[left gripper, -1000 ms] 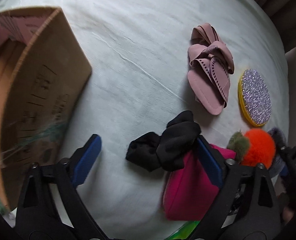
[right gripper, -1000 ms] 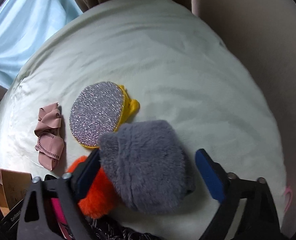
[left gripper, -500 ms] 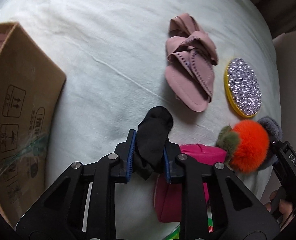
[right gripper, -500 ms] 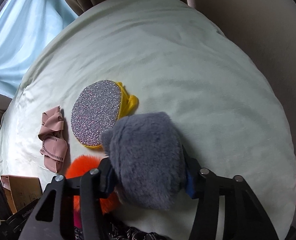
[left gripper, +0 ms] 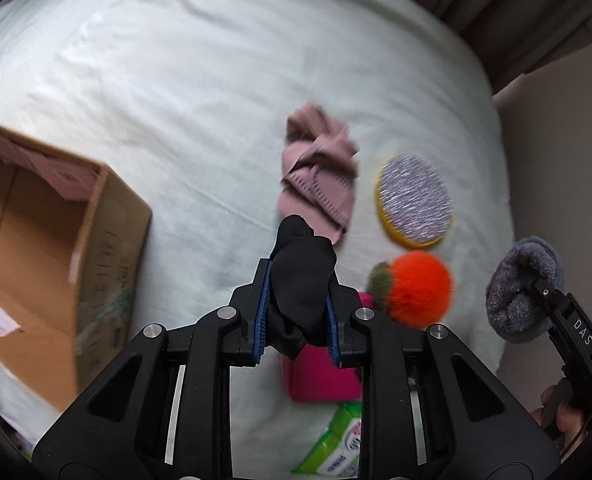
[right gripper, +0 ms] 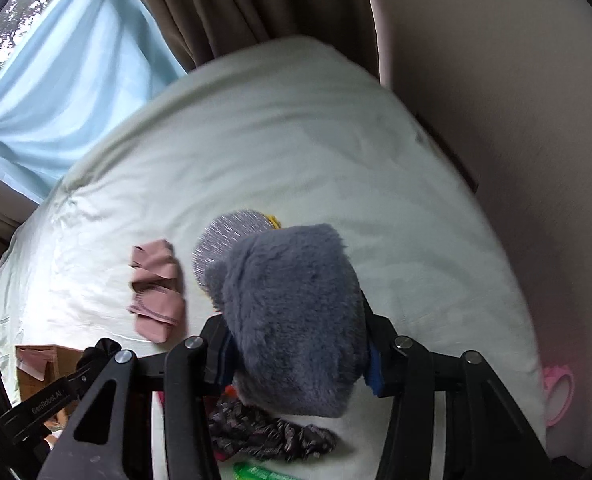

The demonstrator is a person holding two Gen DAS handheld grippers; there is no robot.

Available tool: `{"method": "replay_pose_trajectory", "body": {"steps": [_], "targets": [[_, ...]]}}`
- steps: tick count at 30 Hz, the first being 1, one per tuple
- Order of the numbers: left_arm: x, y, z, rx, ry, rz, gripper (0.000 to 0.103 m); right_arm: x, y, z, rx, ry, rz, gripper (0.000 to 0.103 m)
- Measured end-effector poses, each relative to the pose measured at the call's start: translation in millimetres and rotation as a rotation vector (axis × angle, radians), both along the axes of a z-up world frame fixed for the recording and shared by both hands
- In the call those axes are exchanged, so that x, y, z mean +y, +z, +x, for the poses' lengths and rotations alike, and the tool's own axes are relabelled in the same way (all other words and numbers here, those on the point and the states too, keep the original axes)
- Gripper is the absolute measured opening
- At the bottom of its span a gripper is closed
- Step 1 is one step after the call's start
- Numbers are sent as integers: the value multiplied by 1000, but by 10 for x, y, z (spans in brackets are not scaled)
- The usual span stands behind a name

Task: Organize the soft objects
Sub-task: 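Carry sock and mitten over the box and open both tools to drop them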

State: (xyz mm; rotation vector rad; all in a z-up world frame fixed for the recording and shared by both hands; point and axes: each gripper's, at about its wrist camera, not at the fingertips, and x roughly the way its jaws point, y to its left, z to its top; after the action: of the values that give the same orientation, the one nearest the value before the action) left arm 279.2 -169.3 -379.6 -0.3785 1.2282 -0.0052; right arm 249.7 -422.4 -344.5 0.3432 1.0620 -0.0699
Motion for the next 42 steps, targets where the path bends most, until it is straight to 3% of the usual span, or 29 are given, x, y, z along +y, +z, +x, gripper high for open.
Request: {"method": "replay_pose_trajectory", "body": {"steps": [5,12,17,22,27,32,37,42], "targets": [[40,576,-121,-79,-23,-13,20,165,541,-142,-54,10,-19,46],[459,1460,-439,-200,-60,-14,20,576,1319,-428,-125,44,-43,46],[938,1903,-601,-261,-85,0,20,1111,1784,-638,-165,78,-38,46],[1543,2123,-758,-275,-120,39,20,1726,1986,-731,-151,100,-17,46],[2187,2134,-874,-279,-126,84,20,2429,1993,-787,-131,135,-9,46],[2839,1907,-895,-239,-123,108,20,3043,1814,-765,-86,156,16,46],[3328,1570,-806,-178,-138,150,20,3596,1456,-607,-13,179,54,46],[3531,1176,-631,-105,-174,181,20,3957,1013,-431,87,201,59,46]]}}
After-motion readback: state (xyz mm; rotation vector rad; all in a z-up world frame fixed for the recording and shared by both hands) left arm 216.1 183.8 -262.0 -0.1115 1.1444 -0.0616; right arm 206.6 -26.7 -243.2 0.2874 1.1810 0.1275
